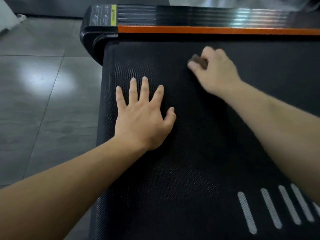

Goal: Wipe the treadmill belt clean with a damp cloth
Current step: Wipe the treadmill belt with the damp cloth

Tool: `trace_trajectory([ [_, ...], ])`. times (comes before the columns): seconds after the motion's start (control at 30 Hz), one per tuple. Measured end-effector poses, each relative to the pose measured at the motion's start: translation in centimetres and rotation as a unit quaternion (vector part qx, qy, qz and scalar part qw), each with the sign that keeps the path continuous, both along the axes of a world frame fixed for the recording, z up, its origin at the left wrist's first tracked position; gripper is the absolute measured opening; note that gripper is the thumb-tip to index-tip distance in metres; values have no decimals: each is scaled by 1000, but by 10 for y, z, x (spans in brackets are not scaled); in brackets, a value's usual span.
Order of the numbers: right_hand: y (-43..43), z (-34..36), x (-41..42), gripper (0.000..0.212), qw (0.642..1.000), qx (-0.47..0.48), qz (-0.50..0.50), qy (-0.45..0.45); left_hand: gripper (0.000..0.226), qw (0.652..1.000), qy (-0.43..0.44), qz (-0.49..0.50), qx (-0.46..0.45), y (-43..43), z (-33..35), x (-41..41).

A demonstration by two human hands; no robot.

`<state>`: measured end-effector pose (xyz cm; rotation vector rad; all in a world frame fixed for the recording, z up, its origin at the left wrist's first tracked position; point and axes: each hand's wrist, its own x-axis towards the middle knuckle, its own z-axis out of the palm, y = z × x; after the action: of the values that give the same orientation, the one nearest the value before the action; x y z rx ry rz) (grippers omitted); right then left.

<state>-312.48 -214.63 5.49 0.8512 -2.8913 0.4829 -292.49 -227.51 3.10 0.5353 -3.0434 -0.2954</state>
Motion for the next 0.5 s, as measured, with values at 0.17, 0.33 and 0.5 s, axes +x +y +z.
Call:
trace_trajectory([
  [0.17, 36, 5, -18, 32, 998, 38, -25, 35, 73, 1000, -6, 2, -1, 0, 0, 0],
  [0.33, 39, -1, 14, 31, 998, 26, -28, 46, 73, 1000, -5, 7, -5, 0, -1, 0],
  [0.5, 91, -1, 48, 24, 996, 55, 56, 49, 73, 1000, -4, 7, -4, 0, -2, -1],
])
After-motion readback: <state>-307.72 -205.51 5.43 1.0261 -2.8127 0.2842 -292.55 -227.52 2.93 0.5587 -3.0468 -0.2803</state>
